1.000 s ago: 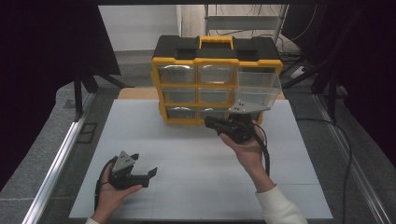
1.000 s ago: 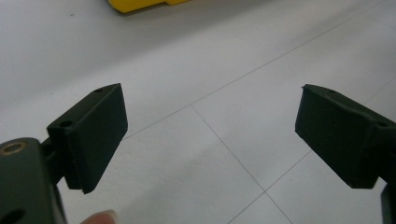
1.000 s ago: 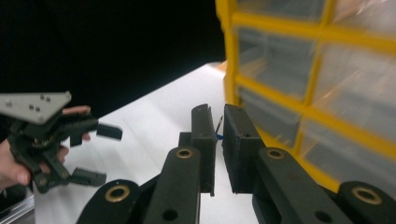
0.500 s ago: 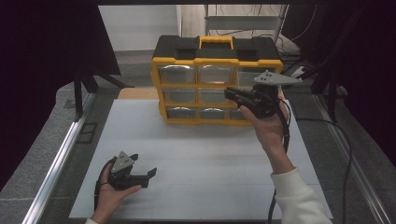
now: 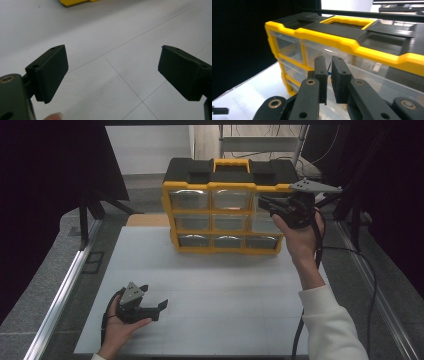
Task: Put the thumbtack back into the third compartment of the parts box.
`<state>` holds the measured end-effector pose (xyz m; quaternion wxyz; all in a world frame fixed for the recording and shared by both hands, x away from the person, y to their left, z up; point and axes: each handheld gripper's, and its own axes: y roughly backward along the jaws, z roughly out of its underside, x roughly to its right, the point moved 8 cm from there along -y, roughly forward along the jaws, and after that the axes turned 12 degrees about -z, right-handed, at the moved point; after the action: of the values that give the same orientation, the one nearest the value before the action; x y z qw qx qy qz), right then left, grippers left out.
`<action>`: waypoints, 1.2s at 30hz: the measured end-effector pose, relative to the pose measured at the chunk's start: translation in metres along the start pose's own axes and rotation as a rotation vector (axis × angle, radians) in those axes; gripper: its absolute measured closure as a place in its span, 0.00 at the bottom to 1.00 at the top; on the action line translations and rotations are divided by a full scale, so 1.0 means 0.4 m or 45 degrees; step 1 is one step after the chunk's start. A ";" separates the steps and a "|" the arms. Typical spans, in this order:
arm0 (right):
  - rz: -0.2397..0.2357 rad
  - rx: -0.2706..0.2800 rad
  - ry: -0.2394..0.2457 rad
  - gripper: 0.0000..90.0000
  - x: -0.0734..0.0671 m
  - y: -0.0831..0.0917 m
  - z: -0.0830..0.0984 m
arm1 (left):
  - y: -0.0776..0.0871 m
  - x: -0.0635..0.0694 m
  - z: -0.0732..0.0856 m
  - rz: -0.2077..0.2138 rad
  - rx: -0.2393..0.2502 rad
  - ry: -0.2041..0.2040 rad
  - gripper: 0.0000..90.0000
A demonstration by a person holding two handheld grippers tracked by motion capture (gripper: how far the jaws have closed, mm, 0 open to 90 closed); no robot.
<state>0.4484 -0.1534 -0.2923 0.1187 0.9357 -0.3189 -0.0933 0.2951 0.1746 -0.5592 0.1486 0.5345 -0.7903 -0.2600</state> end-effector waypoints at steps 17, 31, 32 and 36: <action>0.011 0.064 0.048 0.40 0.002 0.028 0.001 | -0.001 0.000 0.000 0.001 -0.001 0.001 0.11; -0.208 0.043 0.066 0.38 -0.135 0.109 0.121 | 0.001 0.001 -0.001 -0.002 -0.001 -0.002 0.11; -0.209 0.034 0.063 0.38 -0.138 0.113 0.137 | 0.001 0.001 0.000 -0.003 -0.001 -0.002 0.11; -0.208 -0.035 0.047 0.38 -0.138 0.125 0.219 | 0.001 0.001 0.000 -0.004 -0.001 -0.002 0.11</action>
<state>0.3546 -0.1721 -0.3565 0.1293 0.9584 -0.2381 -0.0899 0.2948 0.1743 -0.5589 0.1478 0.5356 -0.7895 -0.2607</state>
